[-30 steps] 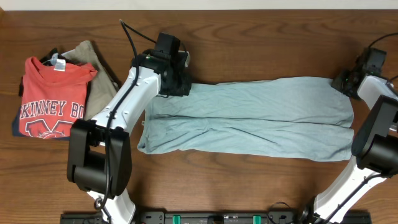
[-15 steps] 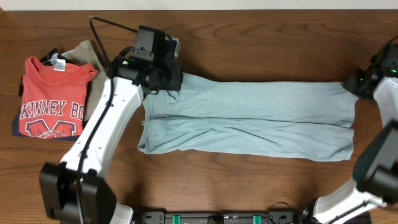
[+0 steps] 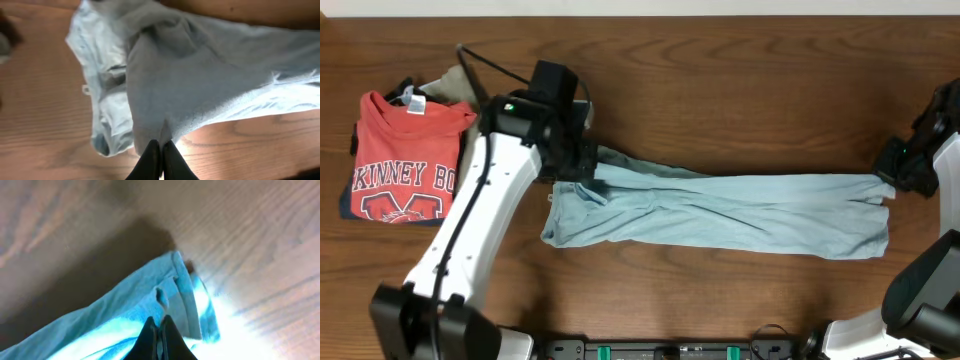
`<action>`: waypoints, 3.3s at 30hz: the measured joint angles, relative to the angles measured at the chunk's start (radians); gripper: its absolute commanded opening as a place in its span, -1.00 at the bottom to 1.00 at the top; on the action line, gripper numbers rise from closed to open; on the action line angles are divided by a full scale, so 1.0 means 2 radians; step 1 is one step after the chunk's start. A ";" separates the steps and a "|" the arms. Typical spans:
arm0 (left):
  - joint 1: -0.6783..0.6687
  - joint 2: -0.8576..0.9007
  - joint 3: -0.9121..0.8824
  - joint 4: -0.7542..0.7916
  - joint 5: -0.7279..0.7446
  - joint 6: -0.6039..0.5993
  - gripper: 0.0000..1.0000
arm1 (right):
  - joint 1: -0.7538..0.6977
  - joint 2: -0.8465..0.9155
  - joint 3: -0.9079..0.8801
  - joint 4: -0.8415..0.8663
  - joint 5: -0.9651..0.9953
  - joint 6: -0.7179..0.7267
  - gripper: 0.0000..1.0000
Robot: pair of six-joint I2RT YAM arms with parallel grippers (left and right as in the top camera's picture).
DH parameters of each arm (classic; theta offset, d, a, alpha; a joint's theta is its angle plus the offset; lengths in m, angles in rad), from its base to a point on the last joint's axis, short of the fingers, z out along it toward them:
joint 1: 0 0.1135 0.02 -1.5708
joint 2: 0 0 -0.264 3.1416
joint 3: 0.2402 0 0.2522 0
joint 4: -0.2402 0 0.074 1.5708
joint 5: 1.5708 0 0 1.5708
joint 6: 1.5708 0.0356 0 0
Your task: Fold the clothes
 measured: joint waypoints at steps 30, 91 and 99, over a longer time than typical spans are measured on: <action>-0.001 -0.098 -0.013 -0.053 0.018 -0.002 -0.55 | -0.010 0.000 0.000 -0.044 0.071 0.001 -0.58; 0.029 0.129 -0.062 0.066 -0.026 -0.052 -0.87 | -0.010 0.000 -0.043 -0.014 0.040 0.009 -0.24; 0.054 0.032 -0.059 0.070 -0.026 -0.055 -0.87 | -0.010 0.000 -0.043 -0.011 0.040 0.009 -0.25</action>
